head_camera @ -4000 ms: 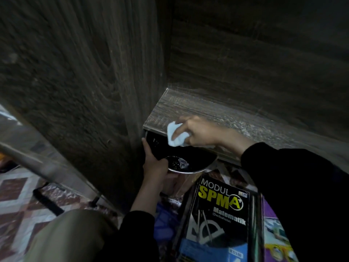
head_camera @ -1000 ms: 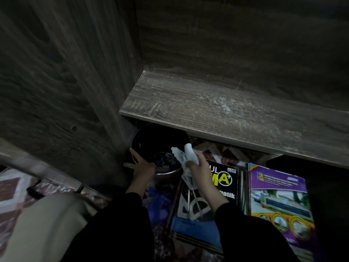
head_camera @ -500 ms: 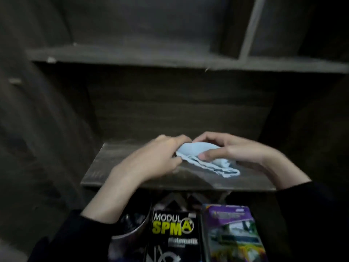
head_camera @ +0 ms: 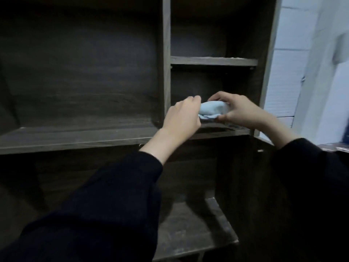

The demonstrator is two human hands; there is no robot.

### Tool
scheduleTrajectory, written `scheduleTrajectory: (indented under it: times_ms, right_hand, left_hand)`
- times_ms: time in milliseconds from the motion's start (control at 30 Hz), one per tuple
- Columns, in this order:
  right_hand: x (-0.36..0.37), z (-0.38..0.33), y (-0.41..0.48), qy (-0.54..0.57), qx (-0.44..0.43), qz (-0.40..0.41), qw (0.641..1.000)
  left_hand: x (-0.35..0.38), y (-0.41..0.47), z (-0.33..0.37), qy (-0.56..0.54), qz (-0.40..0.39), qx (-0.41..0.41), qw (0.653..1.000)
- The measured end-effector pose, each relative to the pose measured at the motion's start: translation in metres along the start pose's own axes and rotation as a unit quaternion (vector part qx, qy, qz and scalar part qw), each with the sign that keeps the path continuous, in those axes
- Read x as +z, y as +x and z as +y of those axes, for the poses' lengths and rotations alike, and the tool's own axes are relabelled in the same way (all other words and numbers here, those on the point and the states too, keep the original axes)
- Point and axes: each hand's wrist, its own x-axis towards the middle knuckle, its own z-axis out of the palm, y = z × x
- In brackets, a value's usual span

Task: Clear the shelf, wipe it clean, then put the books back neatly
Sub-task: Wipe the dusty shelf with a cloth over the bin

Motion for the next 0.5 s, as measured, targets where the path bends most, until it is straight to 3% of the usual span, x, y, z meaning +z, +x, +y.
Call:
scheduleTrajectory:
  times_ms: [167,333,500]
  right_hand:
    - [0.05,0.037,0.033,-0.14,-0.006,0.039,0.989]
    - [0.068,0.047,0.038,-0.093,0.078,-0.124,0.985]
    - [0.068,0.034,0.029,-0.127,0.095,-0.133,0.978]
  left_hand:
    - [0.04,0.023,-0.007,0.057,-0.064,-0.022,0.996]
    - [0.046,0.027,-0.012,0.048,-0.198,-0.067,0.977]
    - [0.047,0.025,-0.011,-0.008,-0.263,-0.104,0.959]
